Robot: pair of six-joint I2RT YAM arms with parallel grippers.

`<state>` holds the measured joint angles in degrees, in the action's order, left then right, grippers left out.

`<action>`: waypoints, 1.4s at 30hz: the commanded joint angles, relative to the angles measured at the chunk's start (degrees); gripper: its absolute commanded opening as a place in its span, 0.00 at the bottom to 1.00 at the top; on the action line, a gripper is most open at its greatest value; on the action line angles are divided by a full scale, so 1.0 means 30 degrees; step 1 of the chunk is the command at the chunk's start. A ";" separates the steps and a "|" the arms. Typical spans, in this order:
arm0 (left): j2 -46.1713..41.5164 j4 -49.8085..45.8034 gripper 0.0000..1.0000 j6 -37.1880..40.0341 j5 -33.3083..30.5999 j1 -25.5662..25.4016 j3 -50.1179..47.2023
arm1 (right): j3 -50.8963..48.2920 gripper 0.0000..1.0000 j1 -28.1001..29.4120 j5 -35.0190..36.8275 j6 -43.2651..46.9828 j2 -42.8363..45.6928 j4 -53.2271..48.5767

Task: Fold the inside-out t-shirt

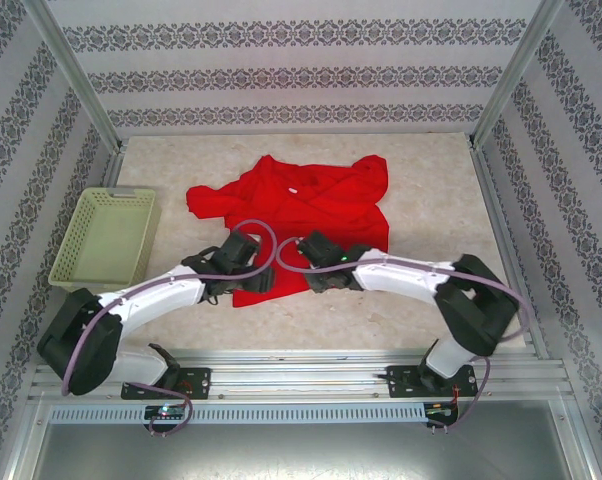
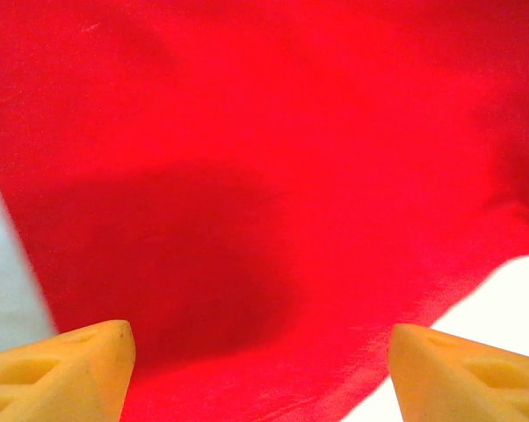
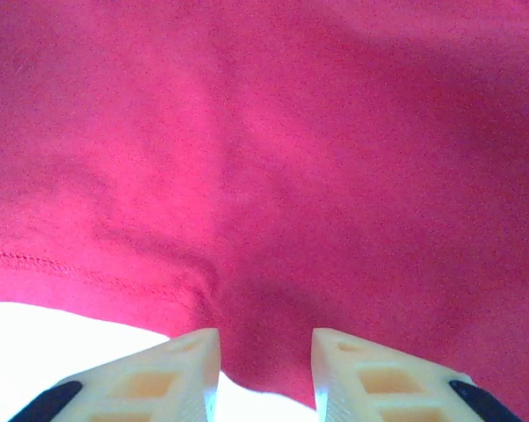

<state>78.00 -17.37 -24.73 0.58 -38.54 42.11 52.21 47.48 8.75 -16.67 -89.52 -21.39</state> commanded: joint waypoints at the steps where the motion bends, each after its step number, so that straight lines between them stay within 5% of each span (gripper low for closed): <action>1: 0.1445 -0.1197 0.76 0.2209 -0.1769 -0.1911 0.1425 | -0.1150 0.41 -0.1033 -0.0699 -0.1368 0.1575 0.0206; 8: 0.5718 -0.1561 0.76 0.3730 -0.2992 -0.5287 0.4844 | -0.3984 0.48 -0.4365 -0.1322 -0.4340 0.4450 0.1415; 16: 0.8934 -0.1258 0.70 0.4257 -0.3433 -0.5579 0.7985 | -0.6064 0.50 -0.6482 -0.1411 -0.5053 0.7761 0.1348; 20: 1.0588 -0.1566 0.77 0.4748 -0.3528 -0.6273 1.0040 | -0.7071 0.52 -0.8066 -0.0868 -0.6394 0.9369 0.0702; 27: 1.2877 -0.1956 0.78 0.5268 -0.3685 -0.6759 1.2846 | -0.8255 0.56 -1.0889 -0.3370 -0.7761 1.1696 0.0195; 42: 1.4164 -0.2045 0.27 0.5433 -0.3779 -0.6555 1.4039 | -0.9015 0.56 -1.0915 -0.4526 -0.8100 1.0229 0.1467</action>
<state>119.55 -21.98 -9.04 -10.22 -58.39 82.65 25.74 15.09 -3.36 -40.40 -58.17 -18.94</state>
